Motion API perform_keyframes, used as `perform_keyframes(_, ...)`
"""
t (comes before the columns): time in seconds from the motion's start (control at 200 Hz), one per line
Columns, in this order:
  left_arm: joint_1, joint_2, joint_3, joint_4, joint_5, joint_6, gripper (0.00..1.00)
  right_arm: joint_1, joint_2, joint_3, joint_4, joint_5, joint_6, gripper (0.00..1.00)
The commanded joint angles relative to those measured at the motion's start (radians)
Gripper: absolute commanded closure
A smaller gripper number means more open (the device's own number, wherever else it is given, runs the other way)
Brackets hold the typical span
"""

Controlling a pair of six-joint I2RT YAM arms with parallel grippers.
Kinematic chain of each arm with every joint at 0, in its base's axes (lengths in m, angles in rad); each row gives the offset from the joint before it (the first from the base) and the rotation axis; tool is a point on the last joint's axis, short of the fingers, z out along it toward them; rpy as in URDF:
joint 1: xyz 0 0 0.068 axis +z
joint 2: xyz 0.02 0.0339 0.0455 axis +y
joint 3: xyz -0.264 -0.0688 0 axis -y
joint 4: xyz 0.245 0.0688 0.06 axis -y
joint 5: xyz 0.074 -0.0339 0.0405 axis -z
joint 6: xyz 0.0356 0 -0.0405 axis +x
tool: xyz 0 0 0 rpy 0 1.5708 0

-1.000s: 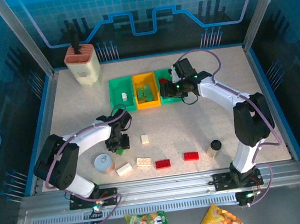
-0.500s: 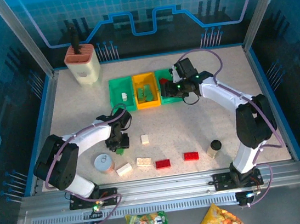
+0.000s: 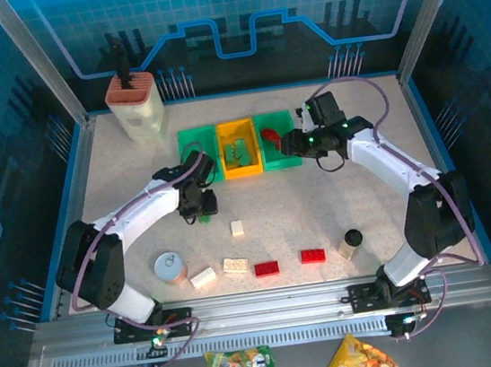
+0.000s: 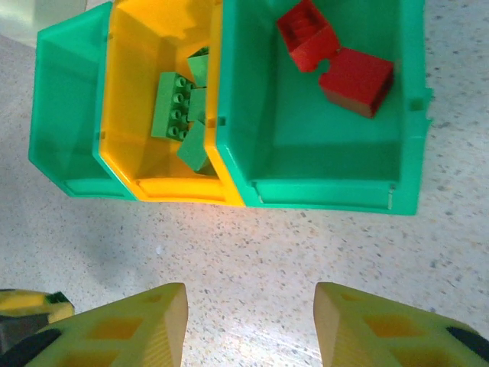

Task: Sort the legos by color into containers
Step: Place the lego in the container.

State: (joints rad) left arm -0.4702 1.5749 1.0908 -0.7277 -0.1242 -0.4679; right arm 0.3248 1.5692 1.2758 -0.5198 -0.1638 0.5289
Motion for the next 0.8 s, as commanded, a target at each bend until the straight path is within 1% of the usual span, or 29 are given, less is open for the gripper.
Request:
perform_keyframes(0.0, 0.013, 0.048, 0.095, -0.022, 0.037, 0.024, 0.63, -0.035, -0.061, -0.029, -0.045, 0.016, -0.027, 0.52)
perform_keyframes(0.135, 0.024, 0.124, 0.232, -0.024, 0.061, 0.036, 0.63, -0.060, -0.103, -0.052, -0.061, 0.018, -0.034, 0.52)
perform_keyframes(0.28, 0.025, 0.212, 0.397, -0.030, 0.055, 0.047, 0.63, -0.077, -0.142, -0.074, -0.081, 0.035, -0.042, 0.52)
perform_keyframes(0.455, 0.036, 0.326, 0.575, -0.032, 0.078, 0.049, 0.63, -0.098, -0.185, -0.093, -0.108, 0.051, -0.050, 0.52)
perform_keyframes(0.665, 0.054, 0.467, 0.756, -0.015, 0.127, 0.021, 0.63, -0.120, -0.238, -0.116, -0.144, 0.071, -0.062, 0.52)
perform_keyframes(0.795, 0.067, 0.546, 0.827, 0.044, 0.205, -0.009, 0.63, -0.130, -0.262, -0.123, -0.160, 0.078, -0.064, 0.51)
